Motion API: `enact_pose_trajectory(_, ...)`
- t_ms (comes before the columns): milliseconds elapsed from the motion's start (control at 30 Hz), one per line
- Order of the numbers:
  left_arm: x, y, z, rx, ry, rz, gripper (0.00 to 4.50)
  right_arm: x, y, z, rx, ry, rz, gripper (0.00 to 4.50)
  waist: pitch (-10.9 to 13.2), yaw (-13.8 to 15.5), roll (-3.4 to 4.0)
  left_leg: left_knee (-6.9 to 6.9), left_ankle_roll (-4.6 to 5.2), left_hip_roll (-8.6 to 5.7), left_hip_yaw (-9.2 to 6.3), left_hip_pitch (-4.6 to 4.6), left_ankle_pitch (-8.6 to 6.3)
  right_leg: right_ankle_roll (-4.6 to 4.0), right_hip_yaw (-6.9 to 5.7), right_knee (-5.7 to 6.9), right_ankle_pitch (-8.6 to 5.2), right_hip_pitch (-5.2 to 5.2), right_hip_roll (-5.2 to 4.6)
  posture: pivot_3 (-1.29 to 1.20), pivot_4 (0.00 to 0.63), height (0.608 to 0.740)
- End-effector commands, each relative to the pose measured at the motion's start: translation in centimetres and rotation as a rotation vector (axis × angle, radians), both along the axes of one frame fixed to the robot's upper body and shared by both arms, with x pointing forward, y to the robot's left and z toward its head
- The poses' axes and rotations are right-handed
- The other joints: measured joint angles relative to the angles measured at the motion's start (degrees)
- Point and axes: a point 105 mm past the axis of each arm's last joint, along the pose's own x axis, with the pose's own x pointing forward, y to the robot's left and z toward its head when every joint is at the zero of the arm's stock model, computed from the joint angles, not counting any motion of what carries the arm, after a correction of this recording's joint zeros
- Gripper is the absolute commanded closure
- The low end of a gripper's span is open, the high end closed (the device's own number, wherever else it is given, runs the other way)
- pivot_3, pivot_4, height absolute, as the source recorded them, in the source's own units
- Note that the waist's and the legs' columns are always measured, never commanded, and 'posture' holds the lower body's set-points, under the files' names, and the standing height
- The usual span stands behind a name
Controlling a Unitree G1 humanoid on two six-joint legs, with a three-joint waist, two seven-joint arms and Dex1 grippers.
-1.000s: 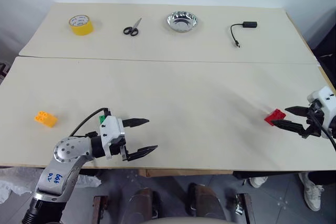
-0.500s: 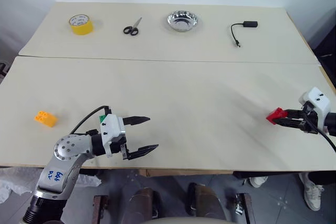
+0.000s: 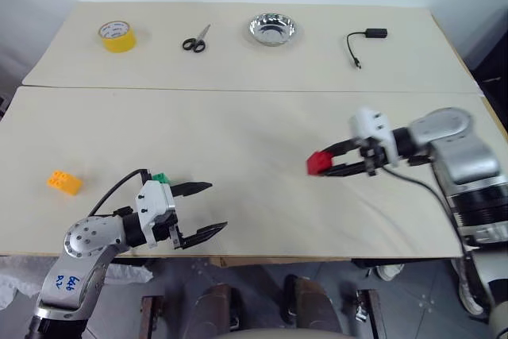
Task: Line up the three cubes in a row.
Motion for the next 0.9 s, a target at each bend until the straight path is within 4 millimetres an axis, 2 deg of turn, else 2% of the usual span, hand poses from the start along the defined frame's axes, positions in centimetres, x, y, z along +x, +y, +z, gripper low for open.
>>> enact_pose_trajectory(33, -0.7, 0.0, 1.0, -0.01, -0.041, 0.017, 0.0, -1.2, 1.2, -0.4, -0.013, -0.009, 0.016, 3.01, 0.0, 0.3, 0.0, 0.01, 0.0, -0.04, -0.08, 0.0, 0.0, 0.0, -0.01, 0.02, 0.0, 0.03, -0.01, 0.0, 0.15, 0.74)
enact_pose_trajectory(200, -1.6, 0.4, 0.6, -0.009, -0.022, 0.054, 0.0, -2.8, 2.4, -1.5, -0.002, 0.014, -0.022, 3.01, 0.0, 0.1, -0.02, 0.0, 0.01, -0.07, -0.15, -0.02, -0.01, 0.0, -0.06, -0.02, 0.0, 0.06, -0.01, 0.0, 0.15, 0.74)
enact_pose_trajectory(367, -1.8, 0.4, 0.5, -0.011, -0.014, 0.068, 0.0, -1.7, 2.2, -2.4, -0.025, -0.059, -0.129, 3.01, 0.0, -0.2, -0.03, 0.01, -0.01, -0.02, -0.06, 0.04, 0.01, 0.01, -0.03, 0.0, 0.0, 0.07, 0.03, 0.0, 0.15, 0.74)
enact_pose_trajectory(567, -1.7, 0.4, 0.4, -0.01, -0.011, 0.063, 0.0, -1.0, 1.0, -2.3, -0.094, -0.114, -0.129, 3.01, 0.0, -0.1, -0.03, 0.01, 0.0, -0.04, -0.02, 0.06, 0.01, 0.01, -0.01, 0.01, 0.0, 0.07, 0.02, 0.0, 0.15, 0.74)
enact_pose_trajectory(767, -1.3, 0.4, 0.6, -0.008, -0.017, 0.054, 0.0, -1.2, 1.4, -2.5, -0.101, -0.079, -0.118, 3.01, 0.0, -0.2, -0.03, 0.01, 0.0, -0.03, -0.02, 0.06, 0.02, 0.01, -0.02, 0.01, 0.0, 0.07, 0.03, 0.0, 0.15, 0.74)
enact_pose_trajectory(900, -1.3, 0.6, 0.6, -0.007, -0.018, 0.061, 0.0, -1.1, 1.6, -2.2, -0.064, -0.048, -0.154, 1.75, 0.0, -0.2, -0.03, 0.01, 0.01, -0.03, -0.01, 0.05, 0.02, 0.01, -0.02, 0.01, 0.0, 0.06, 0.03, 0.0, 0.15, 0.74)
